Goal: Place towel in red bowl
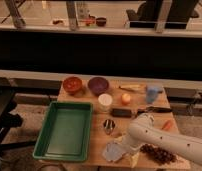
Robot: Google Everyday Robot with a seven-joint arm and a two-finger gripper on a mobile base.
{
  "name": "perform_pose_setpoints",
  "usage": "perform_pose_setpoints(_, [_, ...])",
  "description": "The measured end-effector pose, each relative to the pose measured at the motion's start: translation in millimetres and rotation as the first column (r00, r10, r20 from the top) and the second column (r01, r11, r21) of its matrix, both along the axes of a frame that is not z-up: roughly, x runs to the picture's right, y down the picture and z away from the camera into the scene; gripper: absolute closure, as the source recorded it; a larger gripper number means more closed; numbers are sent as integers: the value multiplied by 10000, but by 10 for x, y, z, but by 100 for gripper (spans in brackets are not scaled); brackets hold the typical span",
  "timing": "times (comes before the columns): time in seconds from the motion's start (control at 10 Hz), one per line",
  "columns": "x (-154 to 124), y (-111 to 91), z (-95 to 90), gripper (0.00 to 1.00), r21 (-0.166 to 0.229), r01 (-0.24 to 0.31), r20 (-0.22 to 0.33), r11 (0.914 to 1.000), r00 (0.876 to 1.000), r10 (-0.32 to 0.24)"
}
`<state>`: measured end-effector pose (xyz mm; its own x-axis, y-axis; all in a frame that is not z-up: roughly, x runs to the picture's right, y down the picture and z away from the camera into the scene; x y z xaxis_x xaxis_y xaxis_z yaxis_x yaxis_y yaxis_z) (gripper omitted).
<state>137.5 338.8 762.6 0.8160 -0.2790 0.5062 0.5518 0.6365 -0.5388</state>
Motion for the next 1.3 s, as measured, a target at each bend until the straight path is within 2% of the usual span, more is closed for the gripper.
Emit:
perform_pose_setpoints(0.6, [-24,-72,-44,76,31,15,45,10000,10000,-15])
perform_pose_setpoints(0.7, [10,-52,-68,78,-58,73,-3,10000,10000,-73])
perform_pose_setpoints(1.0, [27,-97,-88,80,5,58,5,10000,10000,-58])
perform_pose_setpoints(1.2, [25,-138,-69,94,-70,145,-121,9999,9998,-146])
perform_pose_setpoints(1.3, [20,-209,-34,96,-183,333,-286,9993,9990,-338])
